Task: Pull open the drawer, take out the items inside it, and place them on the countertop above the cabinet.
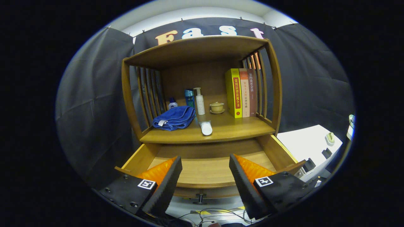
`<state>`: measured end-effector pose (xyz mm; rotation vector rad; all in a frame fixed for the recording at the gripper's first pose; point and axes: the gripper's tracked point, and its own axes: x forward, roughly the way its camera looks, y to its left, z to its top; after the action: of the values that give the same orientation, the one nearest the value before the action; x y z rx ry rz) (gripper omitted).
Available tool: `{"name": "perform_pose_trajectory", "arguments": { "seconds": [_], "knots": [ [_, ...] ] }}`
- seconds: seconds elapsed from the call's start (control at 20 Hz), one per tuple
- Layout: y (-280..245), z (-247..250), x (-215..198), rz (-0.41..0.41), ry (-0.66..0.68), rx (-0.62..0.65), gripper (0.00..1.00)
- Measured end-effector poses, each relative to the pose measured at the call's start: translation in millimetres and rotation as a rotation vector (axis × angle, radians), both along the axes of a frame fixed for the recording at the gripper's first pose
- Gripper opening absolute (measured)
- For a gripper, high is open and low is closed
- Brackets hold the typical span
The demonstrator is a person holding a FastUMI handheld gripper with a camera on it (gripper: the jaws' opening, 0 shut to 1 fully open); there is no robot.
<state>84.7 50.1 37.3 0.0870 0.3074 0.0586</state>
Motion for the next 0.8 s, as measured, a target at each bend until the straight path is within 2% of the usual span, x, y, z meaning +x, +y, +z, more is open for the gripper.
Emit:
{"name": "perform_pose_trajectory", "arguments": {
  "seconds": [0.3,0.6,0.8],
  "knots": [
    [9,-52,-22,-0.003,0.03,-0.008,0.99],
    [8,-87,-16,-0.023,0.054,-0.02,0.99],
    [4,-92,-8,-0.056,0.015,-0.029,0.99]
  ]
}}
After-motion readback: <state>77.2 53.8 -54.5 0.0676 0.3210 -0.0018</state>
